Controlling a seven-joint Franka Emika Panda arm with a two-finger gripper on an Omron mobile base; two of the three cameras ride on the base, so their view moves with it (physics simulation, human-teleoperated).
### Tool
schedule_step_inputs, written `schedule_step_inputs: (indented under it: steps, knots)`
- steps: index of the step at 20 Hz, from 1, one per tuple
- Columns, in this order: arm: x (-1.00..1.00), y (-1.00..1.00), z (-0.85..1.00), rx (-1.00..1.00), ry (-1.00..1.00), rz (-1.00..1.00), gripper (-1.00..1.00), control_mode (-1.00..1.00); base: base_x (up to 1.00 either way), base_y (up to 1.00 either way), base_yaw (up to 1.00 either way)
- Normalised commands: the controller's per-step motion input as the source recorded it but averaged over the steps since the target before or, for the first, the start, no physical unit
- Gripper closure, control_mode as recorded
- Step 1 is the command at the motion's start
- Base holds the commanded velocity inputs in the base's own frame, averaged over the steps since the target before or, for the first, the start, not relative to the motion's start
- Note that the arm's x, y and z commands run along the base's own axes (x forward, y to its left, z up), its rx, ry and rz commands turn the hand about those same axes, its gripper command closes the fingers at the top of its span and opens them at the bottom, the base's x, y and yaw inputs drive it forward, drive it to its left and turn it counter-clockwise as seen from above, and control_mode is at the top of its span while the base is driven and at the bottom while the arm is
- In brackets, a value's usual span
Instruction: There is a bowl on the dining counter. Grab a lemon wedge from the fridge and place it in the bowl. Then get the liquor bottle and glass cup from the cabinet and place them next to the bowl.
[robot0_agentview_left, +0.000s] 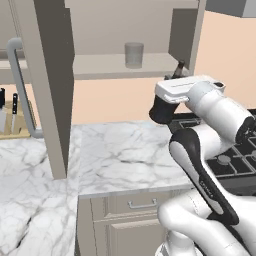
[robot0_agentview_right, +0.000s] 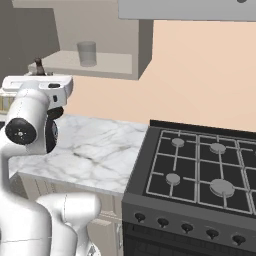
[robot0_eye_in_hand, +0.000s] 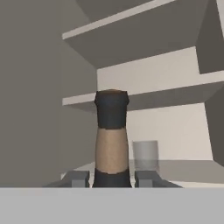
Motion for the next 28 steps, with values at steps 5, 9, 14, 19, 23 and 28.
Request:
schedule_step_inputs:
  steps: [5, 9, 14, 19, 23, 28]
  knots:
    - [-0.22, 0.00, -0.08, -0.03, 0.01, 0.00, 1.00, 1.00, -0.52, 0.00, 0.00]
    - [0.00, 0.00, 0.00, 0.00, 0.00, 0.00, 1.00, 1.00, -1.00, -0.15, 0.00]
    - [0.00, 0.00, 0.00, 0.00, 0.00, 0.00, 1.00, 1.00, -0.73, -0.42, -0.16]
    - [0.00, 0.00, 0.00, 0.00, 0.00, 0.00, 1.00, 1.00, -0.32, -0.53, -0.52]
    - [0.00, 0.00, 0.00, 0.00, 0.00, 0.00, 1.00, 1.00, -0.60, -0.76, -0.46]
    - [0.00, 0.00, 0.00, 0.00, 0.00, 0.00, 1.00, 1.00, -0.97, -0.94, -0.24]
